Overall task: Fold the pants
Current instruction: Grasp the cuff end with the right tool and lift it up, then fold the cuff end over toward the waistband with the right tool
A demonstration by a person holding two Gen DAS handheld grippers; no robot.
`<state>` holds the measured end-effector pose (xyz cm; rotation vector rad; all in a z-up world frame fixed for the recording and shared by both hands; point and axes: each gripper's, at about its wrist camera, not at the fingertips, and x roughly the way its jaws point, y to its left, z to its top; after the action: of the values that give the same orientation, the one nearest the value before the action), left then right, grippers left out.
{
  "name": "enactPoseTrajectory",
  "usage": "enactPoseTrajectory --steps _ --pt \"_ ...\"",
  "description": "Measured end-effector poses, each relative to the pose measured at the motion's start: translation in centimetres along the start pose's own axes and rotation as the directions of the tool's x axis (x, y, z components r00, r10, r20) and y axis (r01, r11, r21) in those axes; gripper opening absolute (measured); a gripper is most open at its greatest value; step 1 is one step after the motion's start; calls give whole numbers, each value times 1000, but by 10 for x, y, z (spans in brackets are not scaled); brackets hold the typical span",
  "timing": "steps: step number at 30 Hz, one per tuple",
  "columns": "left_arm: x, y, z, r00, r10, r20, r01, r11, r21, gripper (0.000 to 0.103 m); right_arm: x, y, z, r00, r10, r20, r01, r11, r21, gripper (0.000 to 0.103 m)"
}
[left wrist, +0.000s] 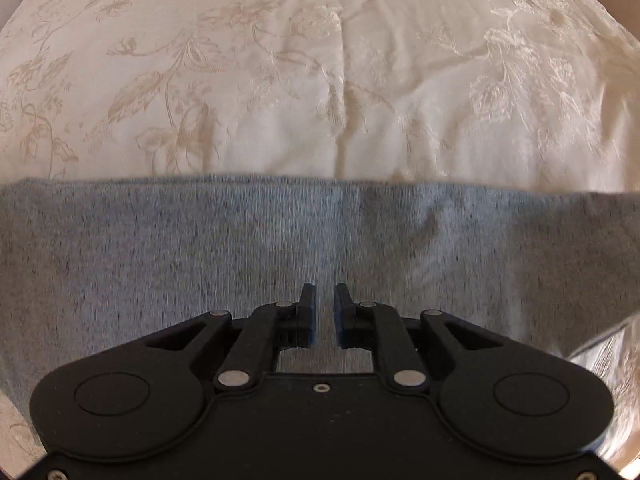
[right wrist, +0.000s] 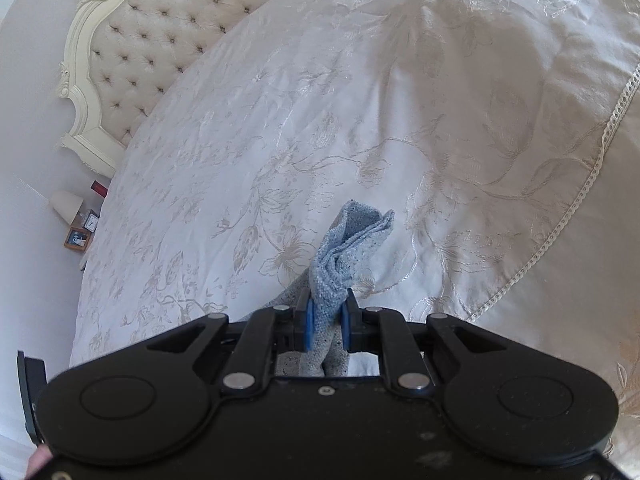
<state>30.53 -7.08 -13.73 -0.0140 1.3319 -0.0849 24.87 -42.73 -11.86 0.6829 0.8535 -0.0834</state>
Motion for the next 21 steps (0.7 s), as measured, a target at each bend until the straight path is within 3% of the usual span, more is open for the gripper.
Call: enactPoseTrajectory --steps 5,8,10,13,18,21 --pt "36 -21 -12 999 23 -38 -21 998 56 15 -8 17 -4 1000 -16 23 17 999 -34 15" --pt "41 -37 -12 998 68 -4 -67 988 136 9 -15 34 -7 998 -41 40 44 997 -63 15" --pt "29 -33 -9 1000 8 3 -8 991 134 12 -22 52 -11 997 -48 60 54 994 -92 15" --pt "6 -3 -9 994 -107 19 105 991 84 20 -32 89 -20 995 -47 85 59 988 -146 15" --pt "-21 69 -14 989 -142 36 141 989 31 20 -42 179 -53 995 29 91 -3 959 -284 15" --pt "-27 114 -22 990 -137 35 137 991 5 20 -36 239 -90 993 108 45 -84 925 -371 15"
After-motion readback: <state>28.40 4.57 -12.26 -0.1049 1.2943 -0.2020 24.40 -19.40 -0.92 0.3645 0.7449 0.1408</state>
